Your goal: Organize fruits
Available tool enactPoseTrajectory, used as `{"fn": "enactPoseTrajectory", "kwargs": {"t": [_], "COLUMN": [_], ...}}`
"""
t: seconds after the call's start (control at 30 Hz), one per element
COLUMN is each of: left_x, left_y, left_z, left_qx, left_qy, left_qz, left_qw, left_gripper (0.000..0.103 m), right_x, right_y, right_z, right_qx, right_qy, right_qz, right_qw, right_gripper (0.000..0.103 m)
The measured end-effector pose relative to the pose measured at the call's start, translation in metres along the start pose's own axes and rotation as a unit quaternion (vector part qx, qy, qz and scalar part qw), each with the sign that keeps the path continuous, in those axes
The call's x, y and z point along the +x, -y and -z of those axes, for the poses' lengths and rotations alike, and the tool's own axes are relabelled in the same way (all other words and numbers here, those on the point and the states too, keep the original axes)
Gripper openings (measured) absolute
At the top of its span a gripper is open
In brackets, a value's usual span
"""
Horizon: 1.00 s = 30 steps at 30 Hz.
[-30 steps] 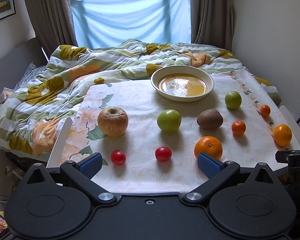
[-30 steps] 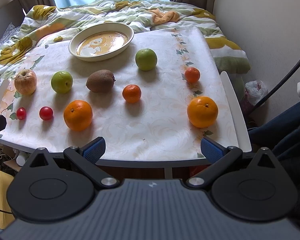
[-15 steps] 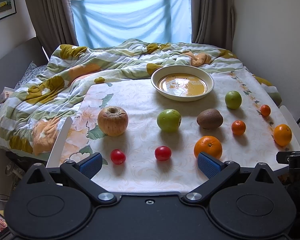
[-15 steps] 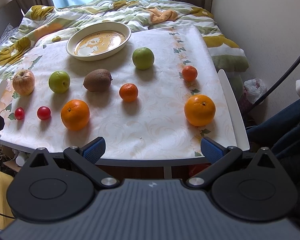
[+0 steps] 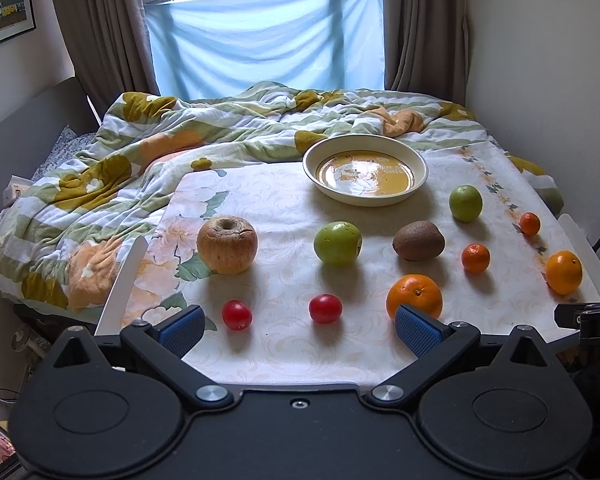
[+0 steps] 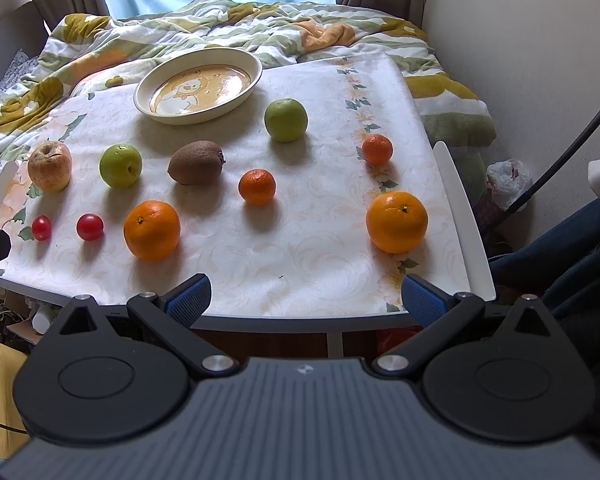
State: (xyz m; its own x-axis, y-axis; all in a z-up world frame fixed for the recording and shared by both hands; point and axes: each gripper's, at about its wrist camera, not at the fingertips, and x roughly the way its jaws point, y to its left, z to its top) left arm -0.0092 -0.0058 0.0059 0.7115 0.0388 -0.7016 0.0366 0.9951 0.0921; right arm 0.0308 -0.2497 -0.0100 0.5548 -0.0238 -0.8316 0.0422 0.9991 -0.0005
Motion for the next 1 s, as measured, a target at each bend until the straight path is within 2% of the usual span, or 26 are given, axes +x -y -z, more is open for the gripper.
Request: {"fn": "enactPoseTrajectory", "kwargs": {"t": [0.13, 0.4, 0.6, 0.8, 1.0], "left_x": [-0.008, -0.018, 0.001, 0.029, 0.069], "left_y": [-0.002, -0.012, -0.031, -0.047, -0.063], "left_z": [-0.001, 0.0, 0.006, 0.018, 0.03], "left_qx": [-0.002, -0.016, -0.033, -0.001, 0.009], "left_qy": [0.003, 0.003, -0.007, 0.016, -0.003], "left_qz": [-0.004, -0.044, -0.057, -0.083, -0.067], "left_qw": [1.0, 0.9989, 0.9978, 0.9965, 0.9977], "left_gripper": [0.103, 0.103, 0.103, 0.103, 0.101], "right_x": [-0.004, -0.017, -0.006, 0.02, 0.045], "right_y": [0.0, -0.007, -0.021, -0.046, -0.069], "right_z": [0.0, -0.004, -0.01, -0.01, -0.005], "right_qx": [-0.008, -0.057, -0.097, -0.098, -0.085], "right_qy": [0.005, 0.025, 0.04, 0.041, 0.058], "right_qz": [0.001, -0.018, -0.052, -0.075, -0.089], "right_qw": [1.0, 0.998, 0.993, 0.992, 0.991], "right_gripper": [0.103, 0.103, 0.103, 0.103, 0.103]}}
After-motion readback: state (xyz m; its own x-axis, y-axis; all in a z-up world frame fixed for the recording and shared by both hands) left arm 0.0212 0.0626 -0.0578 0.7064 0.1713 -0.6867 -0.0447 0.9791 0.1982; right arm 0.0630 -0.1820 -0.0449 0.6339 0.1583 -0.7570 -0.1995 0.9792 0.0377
